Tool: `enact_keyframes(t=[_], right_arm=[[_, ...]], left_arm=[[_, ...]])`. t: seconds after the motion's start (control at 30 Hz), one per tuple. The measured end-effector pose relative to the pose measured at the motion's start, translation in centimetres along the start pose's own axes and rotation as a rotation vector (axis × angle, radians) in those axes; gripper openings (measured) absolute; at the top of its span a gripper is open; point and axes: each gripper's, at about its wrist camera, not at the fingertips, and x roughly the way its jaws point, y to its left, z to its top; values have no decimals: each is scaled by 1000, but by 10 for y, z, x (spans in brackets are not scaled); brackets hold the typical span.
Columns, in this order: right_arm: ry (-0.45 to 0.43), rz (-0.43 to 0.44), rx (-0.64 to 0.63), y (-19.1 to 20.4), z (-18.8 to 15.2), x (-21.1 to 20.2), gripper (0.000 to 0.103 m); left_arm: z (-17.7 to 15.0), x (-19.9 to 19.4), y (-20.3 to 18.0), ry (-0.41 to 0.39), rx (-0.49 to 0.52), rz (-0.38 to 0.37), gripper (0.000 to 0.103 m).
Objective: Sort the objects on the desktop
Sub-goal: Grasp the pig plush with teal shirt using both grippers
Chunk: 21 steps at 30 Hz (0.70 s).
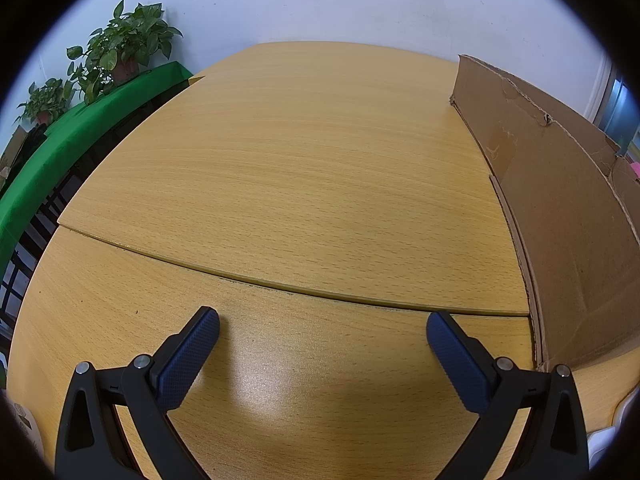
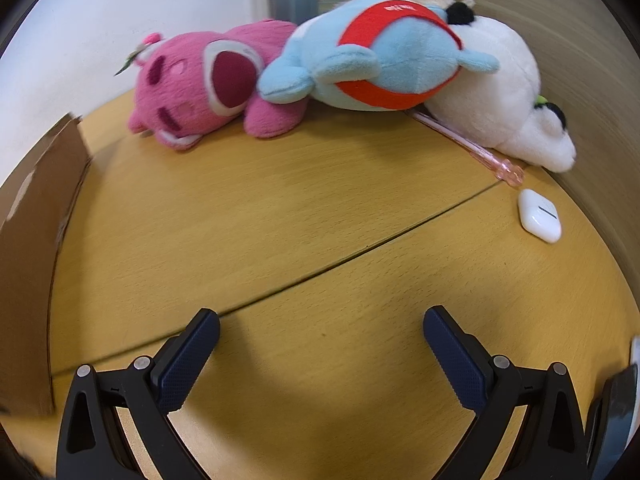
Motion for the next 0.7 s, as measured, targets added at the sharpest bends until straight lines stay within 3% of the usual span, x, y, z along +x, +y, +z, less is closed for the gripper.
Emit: enact_keyframes(t=[0.17,0.23,0.27,0.37,0.43,0.53,0.7], right_arm=[[65,71,-93,0,1,-6,103],[8,97,-118,-5,-3,-28,103],[-33,102,-168,-5,-5,-48,103],[-144,145,-354,1,-14,-115,103],[-168,238,-514,13,-25,-169,103],[-156,394,-682,36,-43,-229,103],[-58,807,-914,97,-92,-299,103]], left_arm=[[0,-1,0,11,18,-13,103],[-4,-6,1,48,40,-30,102],[-8,-15,1,44,52,-40,101],[-26,-72,-3,-70,142,-96,101],[-37,-116,-8,-115,200,-147,101],[-51,-184,-16,-139,236,-321,102],[-71,-246,-56,-45,380,-667,102]])
